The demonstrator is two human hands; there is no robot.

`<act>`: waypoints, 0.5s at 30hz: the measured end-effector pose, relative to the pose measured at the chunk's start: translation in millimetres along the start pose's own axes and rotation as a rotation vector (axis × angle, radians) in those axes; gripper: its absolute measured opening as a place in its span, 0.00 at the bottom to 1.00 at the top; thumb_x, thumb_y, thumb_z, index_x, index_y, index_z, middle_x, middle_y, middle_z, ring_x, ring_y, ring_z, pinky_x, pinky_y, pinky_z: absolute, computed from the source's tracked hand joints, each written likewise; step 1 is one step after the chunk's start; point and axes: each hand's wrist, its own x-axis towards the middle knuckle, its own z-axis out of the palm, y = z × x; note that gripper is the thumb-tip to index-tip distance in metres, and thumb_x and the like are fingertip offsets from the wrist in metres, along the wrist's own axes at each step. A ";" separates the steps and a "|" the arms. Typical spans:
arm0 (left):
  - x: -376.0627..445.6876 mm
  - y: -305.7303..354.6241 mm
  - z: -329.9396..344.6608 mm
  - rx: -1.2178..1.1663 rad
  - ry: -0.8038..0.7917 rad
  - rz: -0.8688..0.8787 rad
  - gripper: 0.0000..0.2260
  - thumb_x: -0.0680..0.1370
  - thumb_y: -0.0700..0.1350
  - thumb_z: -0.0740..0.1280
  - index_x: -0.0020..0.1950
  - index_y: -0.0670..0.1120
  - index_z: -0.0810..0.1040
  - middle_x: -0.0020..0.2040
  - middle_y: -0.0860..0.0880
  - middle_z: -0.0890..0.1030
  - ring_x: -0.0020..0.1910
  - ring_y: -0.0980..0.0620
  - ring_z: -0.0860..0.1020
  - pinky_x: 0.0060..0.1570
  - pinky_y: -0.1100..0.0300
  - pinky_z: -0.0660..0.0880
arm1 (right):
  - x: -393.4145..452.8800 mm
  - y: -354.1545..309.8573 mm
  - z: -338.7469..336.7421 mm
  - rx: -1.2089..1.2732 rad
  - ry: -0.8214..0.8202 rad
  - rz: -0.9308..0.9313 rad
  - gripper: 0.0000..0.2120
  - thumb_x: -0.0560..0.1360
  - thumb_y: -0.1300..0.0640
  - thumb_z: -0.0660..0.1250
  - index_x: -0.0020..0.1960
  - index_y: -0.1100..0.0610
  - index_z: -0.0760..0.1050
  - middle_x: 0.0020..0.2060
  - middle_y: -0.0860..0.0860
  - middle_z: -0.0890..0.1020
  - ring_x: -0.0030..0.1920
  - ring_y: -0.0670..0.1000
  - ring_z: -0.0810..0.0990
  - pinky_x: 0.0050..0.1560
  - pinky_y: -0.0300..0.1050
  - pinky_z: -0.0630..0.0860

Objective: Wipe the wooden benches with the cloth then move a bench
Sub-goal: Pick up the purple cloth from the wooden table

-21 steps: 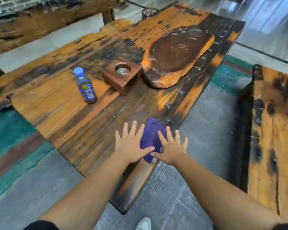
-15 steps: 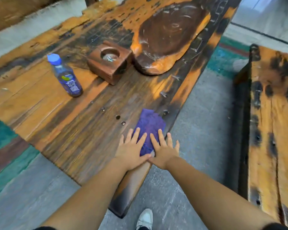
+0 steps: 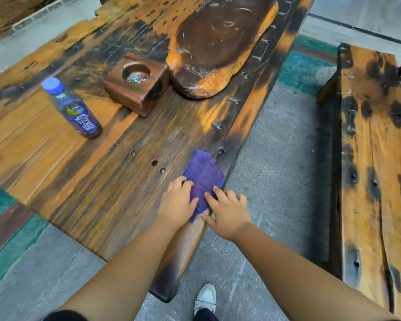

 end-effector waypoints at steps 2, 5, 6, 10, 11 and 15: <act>-0.3 -4.9 0.2 -0.056 0.022 0.008 0.14 0.76 0.48 0.69 0.58 0.44 0.76 0.67 0.46 0.69 0.66 0.44 0.67 0.63 0.52 0.68 | -5.4 0.3 -0.3 0.021 0.014 -0.012 0.28 0.76 0.37 0.57 0.72 0.49 0.66 0.72 0.53 0.68 0.64 0.58 0.70 0.60 0.59 0.63; -2.3 -11.7 -3.8 -0.132 0.007 0.038 0.06 0.76 0.43 0.71 0.47 0.42 0.78 0.63 0.43 0.73 0.64 0.43 0.70 0.61 0.57 0.64 | -8.6 -0.7 -2.8 0.044 0.037 -0.047 0.21 0.76 0.40 0.59 0.64 0.50 0.72 0.63 0.51 0.74 0.59 0.58 0.72 0.56 0.56 0.65; -2.1 -13.0 -6.0 -0.176 0.015 0.043 0.05 0.75 0.41 0.72 0.44 0.41 0.78 0.61 0.42 0.75 0.61 0.43 0.72 0.58 0.60 0.63 | -6.3 -1.3 -4.5 0.064 0.042 -0.044 0.18 0.76 0.41 0.60 0.61 0.50 0.73 0.59 0.50 0.75 0.58 0.57 0.72 0.54 0.55 0.65; 1.8 -12.0 -17.4 -0.490 0.067 -0.120 0.07 0.75 0.38 0.70 0.39 0.44 0.75 0.46 0.46 0.80 0.47 0.50 0.76 0.46 0.64 0.64 | 17.7 -3.6 -15.6 0.422 0.055 0.206 0.14 0.75 0.46 0.62 0.58 0.51 0.73 0.56 0.52 0.75 0.58 0.58 0.72 0.56 0.53 0.70; 3.6 -12.2 -20.5 -0.600 0.064 -0.227 0.08 0.77 0.40 0.69 0.39 0.46 0.74 0.43 0.48 0.79 0.44 0.51 0.75 0.44 0.62 0.65 | 25.9 -4.1 -18.2 0.551 0.079 0.299 0.17 0.75 0.46 0.64 0.61 0.52 0.72 0.58 0.54 0.74 0.59 0.59 0.71 0.58 0.53 0.70; 8.6 -16.4 -30.7 -1.023 0.134 -0.561 0.10 0.82 0.44 0.63 0.40 0.47 0.70 0.41 0.43 0.74 0.43 0.47 0.72 0.46 0.53 0.69 | 56.3 -2.6 -25.4 0.816 0.032 0.580 0.25 0.74 0.43 0.67 0.65 0.56 0.69 0.61 0.58 0.74 0.61 0.62 0.73 0.62 0.54 0.70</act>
